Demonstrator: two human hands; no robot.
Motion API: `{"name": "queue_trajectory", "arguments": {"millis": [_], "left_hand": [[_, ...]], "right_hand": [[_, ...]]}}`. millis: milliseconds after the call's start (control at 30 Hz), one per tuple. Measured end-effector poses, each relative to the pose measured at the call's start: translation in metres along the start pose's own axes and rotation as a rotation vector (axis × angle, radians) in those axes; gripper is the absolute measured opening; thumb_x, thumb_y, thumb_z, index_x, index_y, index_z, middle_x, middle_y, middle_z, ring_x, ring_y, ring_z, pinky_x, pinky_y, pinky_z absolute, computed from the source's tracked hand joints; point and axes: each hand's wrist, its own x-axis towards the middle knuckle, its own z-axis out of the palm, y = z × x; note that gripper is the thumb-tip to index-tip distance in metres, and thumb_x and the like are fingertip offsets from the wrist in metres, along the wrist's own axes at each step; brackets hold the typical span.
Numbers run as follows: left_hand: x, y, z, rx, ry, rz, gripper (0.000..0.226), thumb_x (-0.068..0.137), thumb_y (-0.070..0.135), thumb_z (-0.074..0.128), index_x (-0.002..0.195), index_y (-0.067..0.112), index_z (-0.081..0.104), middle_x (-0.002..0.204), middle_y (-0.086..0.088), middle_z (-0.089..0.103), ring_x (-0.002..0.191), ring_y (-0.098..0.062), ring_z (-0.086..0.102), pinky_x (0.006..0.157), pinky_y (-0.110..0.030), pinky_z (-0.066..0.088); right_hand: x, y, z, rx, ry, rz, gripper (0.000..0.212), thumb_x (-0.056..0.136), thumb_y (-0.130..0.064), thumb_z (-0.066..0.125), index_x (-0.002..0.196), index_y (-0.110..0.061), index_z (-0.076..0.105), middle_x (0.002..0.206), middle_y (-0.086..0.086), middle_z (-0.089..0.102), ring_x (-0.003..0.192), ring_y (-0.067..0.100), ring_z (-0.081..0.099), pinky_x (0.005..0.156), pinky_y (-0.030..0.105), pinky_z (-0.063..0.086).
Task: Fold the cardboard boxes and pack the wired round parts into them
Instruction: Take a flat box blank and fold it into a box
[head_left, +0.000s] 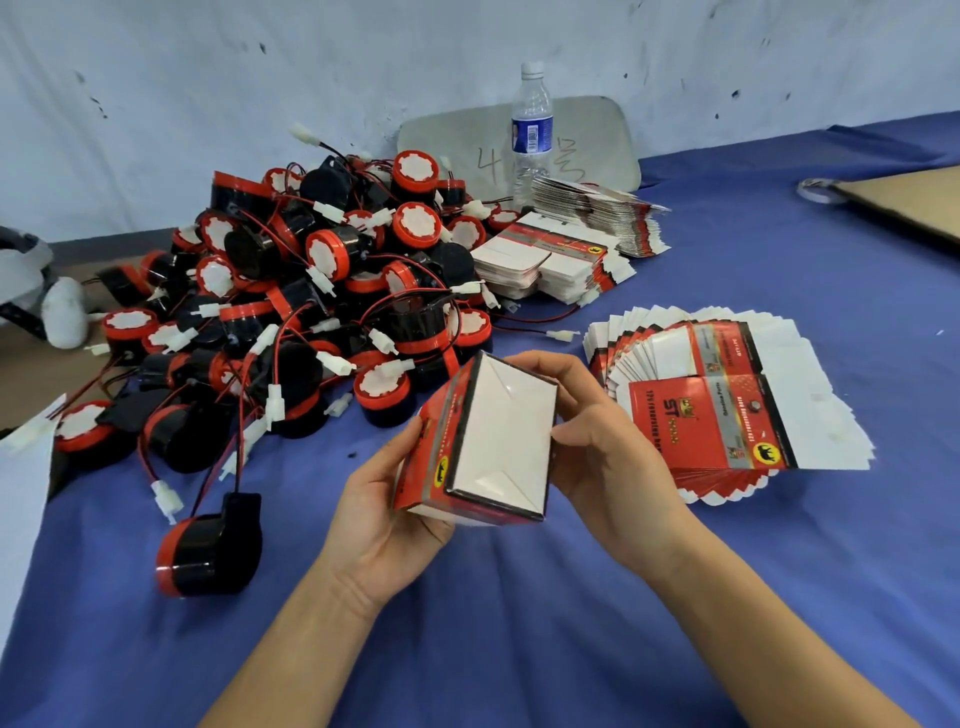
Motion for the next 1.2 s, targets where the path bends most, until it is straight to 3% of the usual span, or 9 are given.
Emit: {"name": "queue_trajectory", "arguments": {"millis": [200, 333, 433, 600, 733, 867, 1000, 1100, 1200], "left_hand": [[-0.006, 0.001, 0.009, 0.053, 0.015, 0.118, 0.04, 0.052, 0.021, 0.093, 0.088, 0.008, 0.079, 0.092, -0.009, 0.075, 0.077, -0.018, 0.074, 0.057, -0.028, 0.058], [-0.009, 0.008, 0.008, 0.781, 0.182, 0.647, 0.013, 0.079, 0.031, 0.071, 0.085, 0.042, 0.076, 0.085, 0.01, 0.075, 0.077, -0.004, 0.071, 0.061, -0.017, 0.054], [-0.012, 0.01, 0.003, 1.269, 0.151, 0.915, 0.018, 0.078, 0.048, 0.062, 0.091, 0.06, 0.065, 0.083, 0.028, 0.07, 0.077, 0.007, 0.067, 0.065, -0.009, 0.05], [-0.008, 0.01, -0.008, 1.593, 0.127, 1.061, 0.026, 0.09, 0.057, 0.049, 0.094, 0.035, 0.062, 0.078, 0.019, 0.063, 0.067, 0.003, 0.057, 0.058, -0.016, 0.045], [-0.011, 0.008, -0.009, 1.207, -0.002, 0.909, 0.048, 0.091, 0.07, 0.035, 0.083, 0.034, 0.066, 0.085, 0.006, 0.064, 0.081, -0.004, 0.06, 0.071, -0.016, 0.045], [0.001, 0.019, -0.012, 0.669, 0.178, 0.837, 0.038, 0.092, 0.03, 0.042, 0.073, 0.022, 0.074, 0.103, -0.003, 0.07, 0.11, -0.016, 0.062, 0.093, -0.025, 0.044], [0.012, 0.023, -0.03, 1.132, 0.471, 0.98, 0.049, 0.09, -0.013, 0.049, 0.089, 0.033, 0.065, 0.126, 0.011, 0.048, 0.119, 0.005, 0.046, 0.1, -0.019, 0.039], [0.02, 0.02, -0.039, 1.369, 0.406, 0.967, 0.058, 0.083, -0.011, 0.063, 0.105, 0.042, 0.059, 0.147, 0.005, 0.028, 0.133, -0.002, 0.034, 0.097, -0.003, 0.031], [0.026, 0.02, -0.045, 1.605, 0.352, 0.776, 0.061, 0.087, 0.004, 0.065, 0.115, 0.055, 0.048, 0.153, 0.016, 0.008, 0.146, -0.013, 0.017, 0.111, -0.019, 0.026]], "right_hand": [[0.004, 0.014, -0.004, -0.131, 0.234, 0.107, 0.038, 0.097, -0.013, 0.038, 0.096, -0.034, 0.07, 0.098, -0.006, 0.071, 0.083, 0.006, 0.063, 0.065, 0.02, 0.05], [0.008, 0.015, -0.012, -0.06, 0.333, 0.173, 0.038, 0.083, -0.056, 0.054, 0.097, -0.026, 0.075, 0.097, -0.002, 0.074, 0.089, 0.012, 0.068, 0.075, 0.03, 0.051], [0.009, 0.014, -0.017, -0.256, 0.285, 0.057, 0.047, 0.071, -0.051, 0.07, 0.115, -0.037, 0.065, 0.106, -0.011, 0.072, 0.1, 0.002, 0.065, 0.077, 0.021, 0.049], [0.007, 0.019, -0.015, -0.476, 0.156, 0.006, 0.076, 0.064, -0.038, 0.078, 0.133, -0.045, 0.045, 0.133, -0.01, 0.053, 0.108, 0.003, 0.06, 0.077, 0.019, 0.052], [0.006, 0.019, -0.019, -0.833, -0.019, -0.08, 0.065, 0.077, -0.017, 0.078, 0.129, -0.04, 0.046, 0.143, -0.02, 0.037, 0.133, 0.001, 0.038, 0.099, 0.034, 0.045], [0.008, 0.02, -0.024, -0.874, 0.072, -0.035, 0.048, 0.078, -0.013, 0.078, 0.109, -0.035, 0.049, 0.124, -0.024, 0.052, 0.117, 0.001, 0.049, 0.088, 0.027, 0.048], [0.008, 0.019, -0.031, -1.013, 0.008, 0.019, 0.03, 0.077, -0.017, 0.078, 0.089, -0.03, 0.054, 0.117, -0.021, 0.057, 0.114, 0.008, 0.052, 0.094, 0.028, 0.042], [0.008, 0.021, -0.032, -1.191, -0.143, 0.107, 0.023, 0.079, -0.01, 0.071, 0.08, -0.029, 0.059, 0.13, -0.02, 0.048, 0.123, 0.006, 0.044, 0.103, 0.026, 0.034], [0.009, 0.019, -0.03, -1.185, -0.142, 0.089, 0.026, 0.079, 0.0, 0.061, 0.069, -0.023, 0.058, 0.116, -0.026, 0.055, 0.114, 0.001, 0.048, 0.097, 0.023, 0.038]]}}
